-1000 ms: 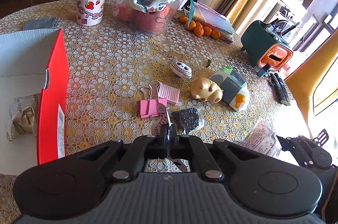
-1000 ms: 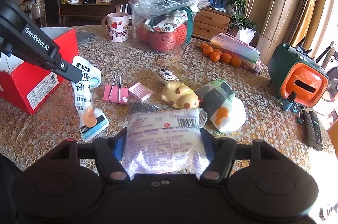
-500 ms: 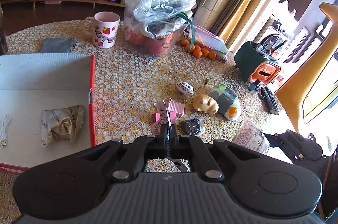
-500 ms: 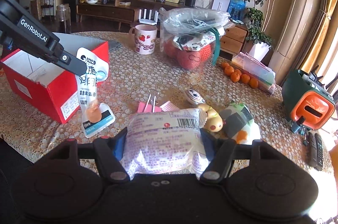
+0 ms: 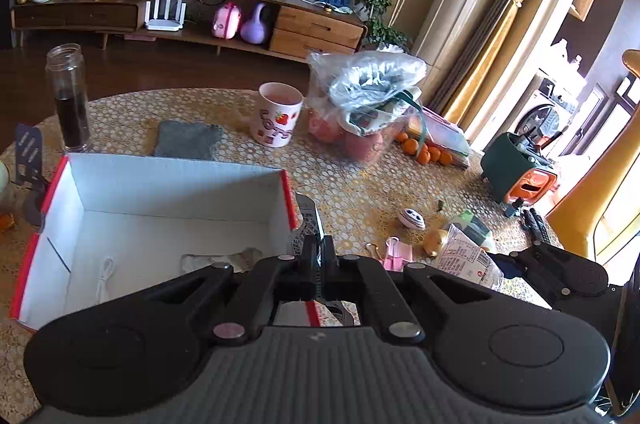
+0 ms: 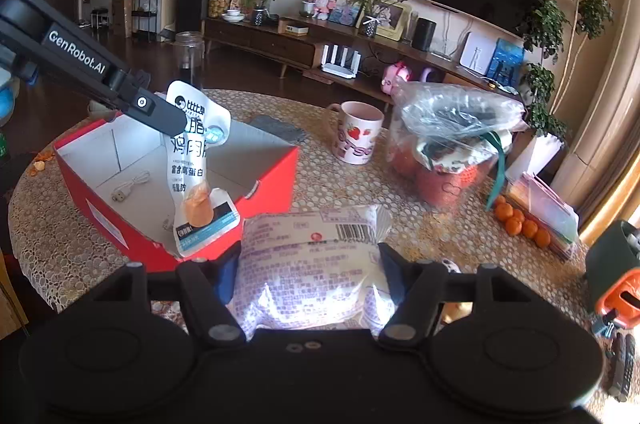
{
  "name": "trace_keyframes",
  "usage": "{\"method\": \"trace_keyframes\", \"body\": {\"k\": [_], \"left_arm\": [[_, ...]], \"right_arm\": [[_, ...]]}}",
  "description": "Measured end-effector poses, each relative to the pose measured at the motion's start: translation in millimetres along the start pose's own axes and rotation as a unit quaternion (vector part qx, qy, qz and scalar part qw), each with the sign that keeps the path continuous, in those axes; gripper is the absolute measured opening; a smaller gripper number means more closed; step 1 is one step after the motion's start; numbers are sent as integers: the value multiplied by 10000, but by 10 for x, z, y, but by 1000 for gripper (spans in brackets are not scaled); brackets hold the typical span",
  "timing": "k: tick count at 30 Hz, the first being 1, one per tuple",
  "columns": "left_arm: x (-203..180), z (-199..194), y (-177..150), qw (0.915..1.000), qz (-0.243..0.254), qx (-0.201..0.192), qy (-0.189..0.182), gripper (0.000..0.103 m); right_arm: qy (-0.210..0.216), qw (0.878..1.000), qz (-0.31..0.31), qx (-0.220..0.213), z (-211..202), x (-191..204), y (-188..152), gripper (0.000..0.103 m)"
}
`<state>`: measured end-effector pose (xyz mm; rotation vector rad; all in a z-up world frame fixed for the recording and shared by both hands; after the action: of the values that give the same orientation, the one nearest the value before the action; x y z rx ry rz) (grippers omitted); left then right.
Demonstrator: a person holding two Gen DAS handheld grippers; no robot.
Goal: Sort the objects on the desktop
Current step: 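Carry the sachet and the clear bag with both tools over the red shoebox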
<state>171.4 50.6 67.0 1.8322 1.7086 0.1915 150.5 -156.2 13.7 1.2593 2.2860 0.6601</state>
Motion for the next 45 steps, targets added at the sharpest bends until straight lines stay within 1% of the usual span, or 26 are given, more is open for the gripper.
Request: {"method": "trace_keyframes", "body": {"k": [5,9,12,16,20,25,31,39,43,45], "left_arm": [[374,-137,73,9996,-158,-149,205,0],[678,-161,119,9986,-294,-213,390,0],[897,-100,150,9975,-434,-217,520,0],[1168,20,152,9962,-574,-184,624,0],[1341,182,169,9954,-617,-84,731,0],[1430,418,169,9946,-513,83,897,0],[1530,633,144,9938,-506,272,950,0],[1632,802,48,9932,-524,506,907,0],[1665,862,6,9929,-550,659,823,0],[1680,891,-15,9920,-550,745,859,0]], "right_arm": [[111,9997,-207,32,163,269,291,68],[229,9992,-311,35,289,460,484,68],[324,9987,-398,58,412,602,599,68],[437,9977,-478,190,609,774,714,68],[543,9965,-522,366,813,969,803,68],[679,9946,-517,596,1094,1128,898,68],[652,9925,-531,885,1399,1235,930,68],[736,9902,-571,1038,1527,1317,923,68],[722,9883,-604,1200,1590,1328,915,69],[796,9868,-589,1280,1603,1323,910,70]]}}
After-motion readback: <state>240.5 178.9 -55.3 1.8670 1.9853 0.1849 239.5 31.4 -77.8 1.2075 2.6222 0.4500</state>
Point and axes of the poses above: each gripper's, at about its wrist camera, not at the fingertips, and z roughly the way its jaws point, x to its left, y to its top, the point moved 3 cm from there along z, roughly the way its jaws point, and after that the axes turned 13 degrees about x, right-handed, at the moved point
